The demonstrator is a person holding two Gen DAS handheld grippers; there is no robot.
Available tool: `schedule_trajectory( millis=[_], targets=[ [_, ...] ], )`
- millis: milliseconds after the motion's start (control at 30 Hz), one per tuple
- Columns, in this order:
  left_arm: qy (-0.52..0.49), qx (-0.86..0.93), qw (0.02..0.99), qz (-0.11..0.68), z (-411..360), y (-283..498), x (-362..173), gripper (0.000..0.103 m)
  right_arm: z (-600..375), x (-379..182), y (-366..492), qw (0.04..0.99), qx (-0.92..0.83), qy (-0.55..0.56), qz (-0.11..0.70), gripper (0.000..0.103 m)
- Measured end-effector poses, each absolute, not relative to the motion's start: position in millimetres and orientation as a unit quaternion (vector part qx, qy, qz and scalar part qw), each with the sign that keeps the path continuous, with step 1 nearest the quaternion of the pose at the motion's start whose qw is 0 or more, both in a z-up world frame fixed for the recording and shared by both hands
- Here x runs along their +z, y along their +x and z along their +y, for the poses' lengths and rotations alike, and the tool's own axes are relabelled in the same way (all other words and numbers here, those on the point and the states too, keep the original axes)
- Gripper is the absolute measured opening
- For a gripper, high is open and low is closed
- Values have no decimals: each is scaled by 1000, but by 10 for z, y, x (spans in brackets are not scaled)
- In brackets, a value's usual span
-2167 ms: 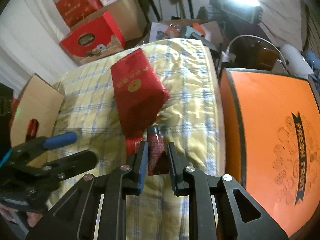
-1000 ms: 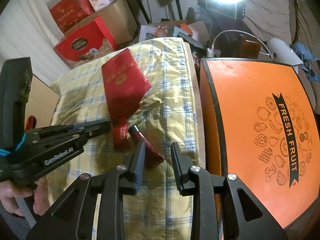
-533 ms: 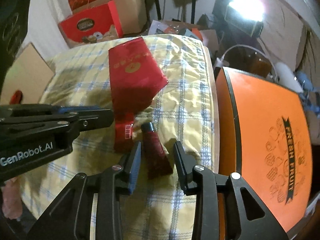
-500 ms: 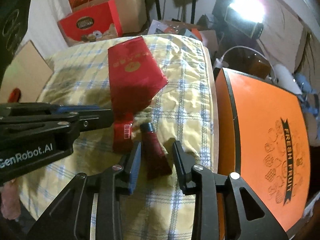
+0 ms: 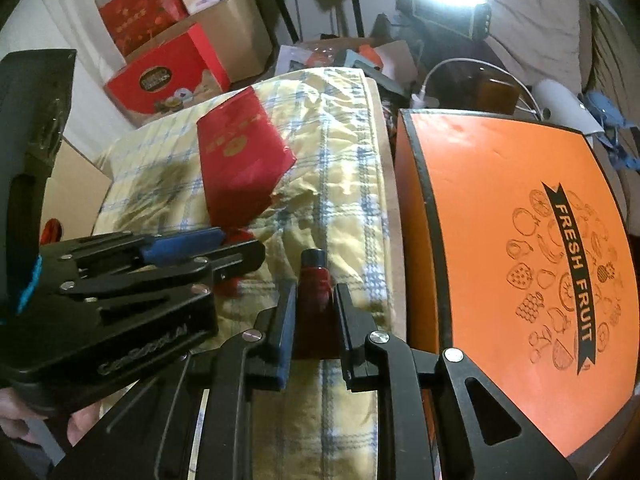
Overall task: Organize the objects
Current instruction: 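Lift the small red item with the right gripper while the left gripper grasps a red candy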
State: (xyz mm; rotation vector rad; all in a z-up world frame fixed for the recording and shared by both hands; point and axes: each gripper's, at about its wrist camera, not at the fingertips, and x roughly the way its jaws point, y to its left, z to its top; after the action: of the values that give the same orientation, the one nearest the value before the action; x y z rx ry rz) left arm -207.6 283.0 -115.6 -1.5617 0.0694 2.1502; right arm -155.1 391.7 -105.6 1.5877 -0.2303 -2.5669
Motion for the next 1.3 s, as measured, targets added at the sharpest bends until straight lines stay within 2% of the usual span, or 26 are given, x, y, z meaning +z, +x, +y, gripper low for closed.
schedule_trajectory(
  millis=[33,133,433,467,500,533,567,600,633,833,867,900,933,1300],
  targets=[
    [-571,785,239,29,2841,-2076,-1167,7,3911,-1046,-1539,57,-846,524,-77,18],
    [-566,788,241,37,2822,-2059,-1175,2,3922,-1013,-1516,59,-848,520,-83,18],
    [-557,789,259,22,2643,-1985,-1098,2,3868,-862,-1426,64,-855,508,-83,18],
    [-556,788,265,23,2646,-1969,-1084,4,3870,-856,-1410,64,-855,508,-84,18],
    [-556,786,269,26,2639,-1949,-1076,14,3879,-852,-1392,63,-855,508,-85,18],
    [-553,787,272,30,2626,-1928,-1070,32,3886,-849,-1377,63,-855,507,-87,18],
    [-550,788,274,33,2622,-1908,-1066,41,3897,-845,-1364,62,-855,507,-89,18],
    [-547,790,276,34,2625,-1891,-1064,48,3910,-844,-1360,61,-855,506,-91,18],
    [-544,791,276,41,2633,-1871,-1075,48,3922,-844,-1351,60,-855,506,-94,18],
    [-530,799,270,89,2737,-1744,-1154,46,3996,-845,-1322,54,-854,505,-107,18],
    [-525,802,268,102,2755,-1727,-1155,40,4002,-840,-1322,53,-854,505,-108,18],
    [-519,805,265,113,2770,-1714,-1158,25,4005,-838,-1320,52,-854,506,-108,18],
    [-514,807,263,126,2786,-1694,-1159,16,4005,-833,-1317,52,-854,506,-108,18],
    [-517,808,274,60,2469,-1715,-945,16,3888,-687,-1346,70,-858,496,-112,18]
  ],
)
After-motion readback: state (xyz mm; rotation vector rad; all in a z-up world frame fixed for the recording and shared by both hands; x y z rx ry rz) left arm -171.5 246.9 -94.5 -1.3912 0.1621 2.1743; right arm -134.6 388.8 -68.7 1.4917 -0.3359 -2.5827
